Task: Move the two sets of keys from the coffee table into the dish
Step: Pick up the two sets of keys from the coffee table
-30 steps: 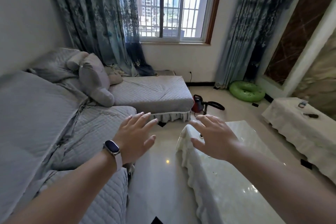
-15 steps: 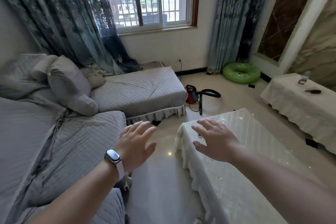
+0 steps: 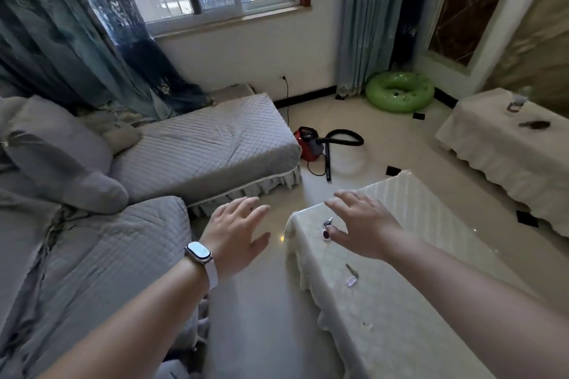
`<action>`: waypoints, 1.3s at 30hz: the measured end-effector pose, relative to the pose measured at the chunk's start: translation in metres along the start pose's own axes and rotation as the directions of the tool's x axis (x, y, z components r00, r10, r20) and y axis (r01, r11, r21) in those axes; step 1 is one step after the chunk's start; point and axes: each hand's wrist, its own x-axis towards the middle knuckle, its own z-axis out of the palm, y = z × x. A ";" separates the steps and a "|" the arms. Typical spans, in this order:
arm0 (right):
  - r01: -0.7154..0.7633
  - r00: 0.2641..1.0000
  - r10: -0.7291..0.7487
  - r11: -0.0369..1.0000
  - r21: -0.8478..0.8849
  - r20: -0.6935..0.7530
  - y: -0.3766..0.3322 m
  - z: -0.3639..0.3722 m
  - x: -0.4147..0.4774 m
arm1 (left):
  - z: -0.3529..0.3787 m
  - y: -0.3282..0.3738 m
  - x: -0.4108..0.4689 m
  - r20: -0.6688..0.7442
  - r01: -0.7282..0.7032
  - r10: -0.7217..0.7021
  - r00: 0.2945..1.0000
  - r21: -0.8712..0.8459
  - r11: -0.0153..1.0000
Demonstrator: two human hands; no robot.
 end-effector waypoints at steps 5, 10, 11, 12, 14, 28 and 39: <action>-0.101 0.994 0.101 0.995 0.011 0.038 0.030 0.011 0.028 | 0.025 -0.010 0.059 0.052 -0.067 0.070 0.996 -0.050 0.996; -0.230 0.966 0.230 0.973 -0.010 0.115 0.051 0.034 0.057 | 0.062 -0.022 0.128 0.106 -0.177 0.189 0.976 -0.111 0.978; -0.260 0.957 0.260 0.965 -0.014 0.125 0.054 0.037 0.065 | 0.069 -0.027 0.143 0.120 -0.203 0.218 0.968 -0.126 0.971; -0.294 0.947 0.293 0.956 -0.016 0.130 0.057 0.040 0.074 | 0.077 -0.031 0.158 0.129 -0.232 0.250 0.960 -0.143 0.962; -0.367 0.918 0.365 0.930 -0.013 0.155 0.061 0.045 0.091 | 0.095 -0.043 0.189 0.153 -0.287 0.315 0.937 -0.182 0.941; -0.694 0.677 0.649 0.720 0.006 0.347 0.082 0.136 0.159 | 0.237 -0.077 0.324 0.371 -0.453 0.540 0.756 -0.300 0.840; -0.757 0.590 0.631 0.649 0.074 0.504 0.120 0.303 0.120 | 0.394 -0.036 0.329 0.571 -0.396 0.485 0.662 -0.283 0.874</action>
